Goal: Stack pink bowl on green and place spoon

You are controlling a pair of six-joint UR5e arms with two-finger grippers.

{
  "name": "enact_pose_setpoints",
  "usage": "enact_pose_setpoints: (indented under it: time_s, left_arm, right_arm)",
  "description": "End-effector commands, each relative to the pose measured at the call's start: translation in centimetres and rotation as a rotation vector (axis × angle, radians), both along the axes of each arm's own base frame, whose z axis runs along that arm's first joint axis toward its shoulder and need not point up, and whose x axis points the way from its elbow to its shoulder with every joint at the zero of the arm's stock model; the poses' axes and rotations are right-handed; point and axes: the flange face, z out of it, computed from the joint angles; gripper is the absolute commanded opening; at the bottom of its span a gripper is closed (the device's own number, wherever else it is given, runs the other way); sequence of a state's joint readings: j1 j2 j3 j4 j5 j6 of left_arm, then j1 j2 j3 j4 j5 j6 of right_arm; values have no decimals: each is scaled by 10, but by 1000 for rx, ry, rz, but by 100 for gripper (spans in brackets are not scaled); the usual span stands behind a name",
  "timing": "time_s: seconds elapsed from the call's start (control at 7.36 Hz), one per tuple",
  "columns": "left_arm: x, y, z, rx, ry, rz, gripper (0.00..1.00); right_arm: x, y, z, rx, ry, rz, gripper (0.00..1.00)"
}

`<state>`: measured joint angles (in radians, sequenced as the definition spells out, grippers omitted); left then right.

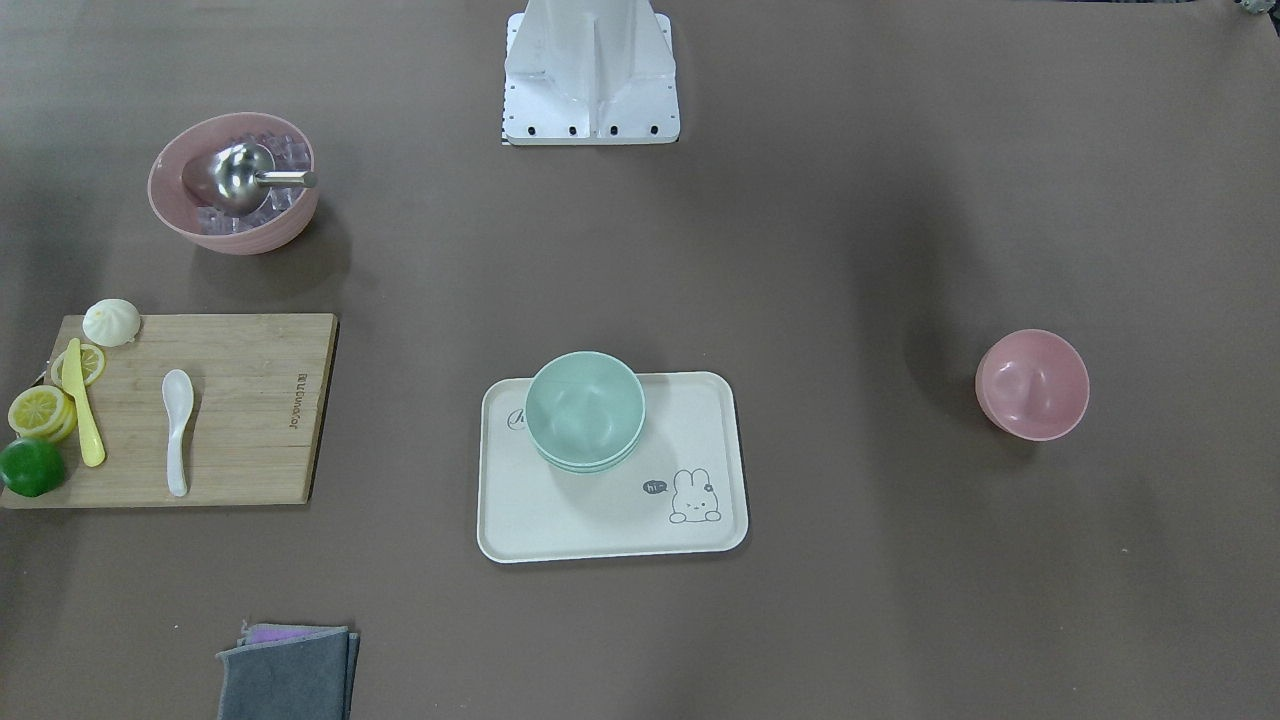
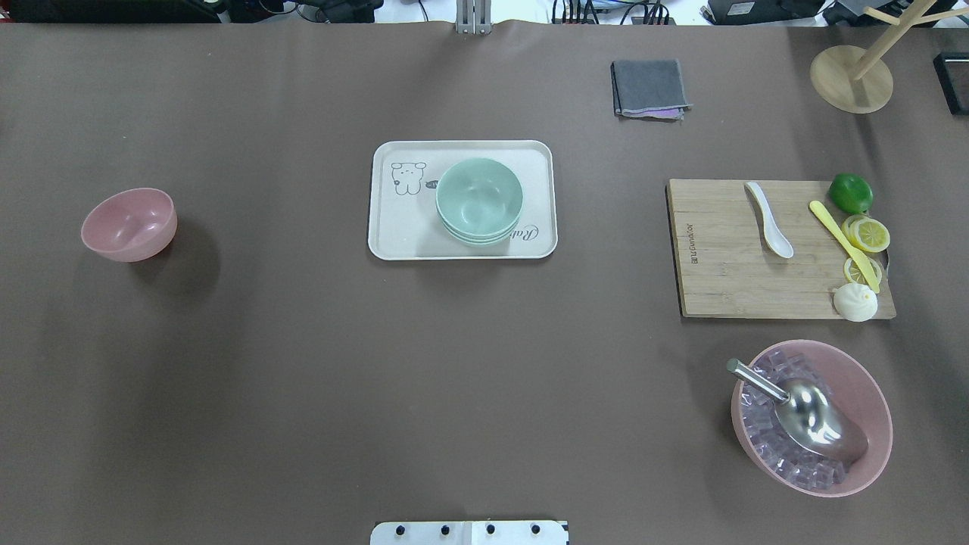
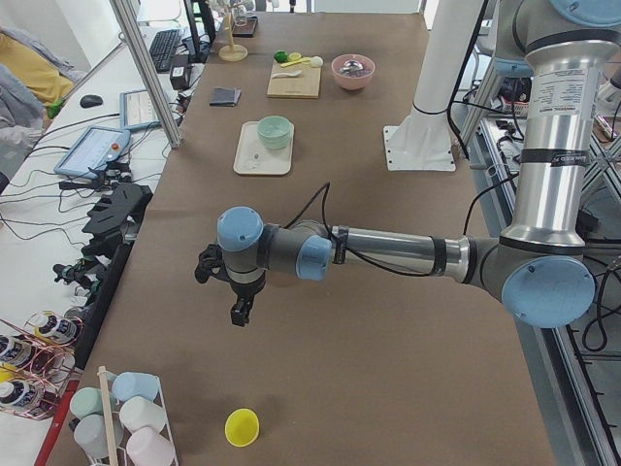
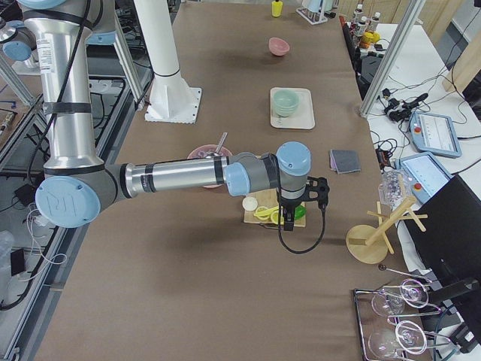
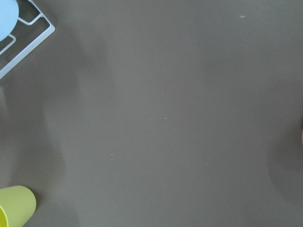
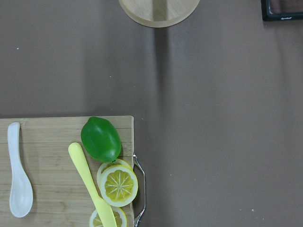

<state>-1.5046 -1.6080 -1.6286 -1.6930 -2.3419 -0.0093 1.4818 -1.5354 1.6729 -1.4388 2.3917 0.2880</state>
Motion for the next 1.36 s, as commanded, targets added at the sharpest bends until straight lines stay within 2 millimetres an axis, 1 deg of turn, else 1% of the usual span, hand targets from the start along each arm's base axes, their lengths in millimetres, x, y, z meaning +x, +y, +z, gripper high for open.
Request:
enact_pose_setpoints:
  time_s: [0.0, 0.14, 0.27, 0.41, 0.54, 0.68, 0.81, 0.95, 1.09, 1.22]
  left_arm:
    - [10, -7, -26, 8, 18, -30, 97]
    - [11, -7, -29, 21, 17, -25, 97]
    - [12, -4, -23, -7, 18, -28, 97]
    - [15, -7, -3, -54, 54, -26, 98]
    - [15, -12, -6, -48, 52, -28, 98]
    - [24, -24, -22, -63, 59, -55, 98]
    - [70, -27, -33, -99, 65, -39, 98]
    - [97, -26, -41, -114, 85, -68, 98]
    - [120, -22, -42, -84, 108, -55, 98]
    - [147, -20, -46, -95, 114, -27, 98]
  right_arm:
    - [-5, 5, 6, 29, -9, -10, 100]
    - [-5, 5, 5, 43, -10, -10, 100]
    - [-10, 4, 10, 50, -15, -20, 100]
    - [-26, 3, 9, 72, -22, -52, 100]
    - [-44, 3, 10, 85, -25, -87, 100]
    - [-50, 3, 12, 86, -27, -97, 100]
    - [-56, 4, 13, 84, -26, -109, 100]
    - [-67, 3, 12, 89, -21, -128, 100]
    - [-73, 1, 11, 91, -20, -139, 100]
    - [-75, 0, 9, 94, -20, -142, 100]
